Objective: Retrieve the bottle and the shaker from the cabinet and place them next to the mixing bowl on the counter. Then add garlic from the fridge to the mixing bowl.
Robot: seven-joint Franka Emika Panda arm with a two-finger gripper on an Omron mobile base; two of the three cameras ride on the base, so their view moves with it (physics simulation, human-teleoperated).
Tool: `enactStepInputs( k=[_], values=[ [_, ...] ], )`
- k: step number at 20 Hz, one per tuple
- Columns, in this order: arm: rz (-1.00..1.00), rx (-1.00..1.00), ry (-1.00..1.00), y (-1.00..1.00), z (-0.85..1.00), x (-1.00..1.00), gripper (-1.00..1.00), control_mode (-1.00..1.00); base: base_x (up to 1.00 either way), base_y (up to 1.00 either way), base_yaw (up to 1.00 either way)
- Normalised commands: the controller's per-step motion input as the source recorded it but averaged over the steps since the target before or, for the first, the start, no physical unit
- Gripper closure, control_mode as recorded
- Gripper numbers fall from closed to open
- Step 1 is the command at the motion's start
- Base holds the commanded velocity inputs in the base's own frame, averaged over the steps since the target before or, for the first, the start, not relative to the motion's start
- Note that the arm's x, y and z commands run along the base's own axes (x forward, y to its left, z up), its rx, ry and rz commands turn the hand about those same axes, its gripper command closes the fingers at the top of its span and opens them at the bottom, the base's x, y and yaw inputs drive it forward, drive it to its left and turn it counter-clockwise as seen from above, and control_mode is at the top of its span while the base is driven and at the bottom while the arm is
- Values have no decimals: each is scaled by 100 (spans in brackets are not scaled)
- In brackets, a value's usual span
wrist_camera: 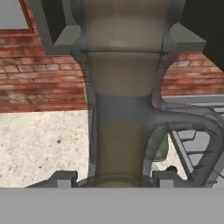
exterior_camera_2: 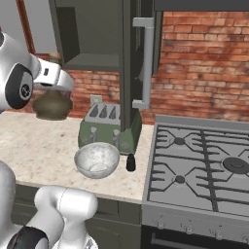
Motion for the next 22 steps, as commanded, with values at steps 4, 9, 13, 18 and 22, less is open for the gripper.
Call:
enactStepInputs(
  k=[4,9,13,18,22],
  values=[
    [-2,-2,0,32,-52,-46,100,-100,0,0,0],
    [-10,-3,-3,30,-48,-8,100,-100,0,0,0],
    [-21,-5,-2,27,-32,9,100,-100,0,0,0],
    [-26,-2,-1,27,-21,28,100,-100,0,0,0],
    [-27,0,0,14,-12,27,100,-100,0,0,0]
  ],
)
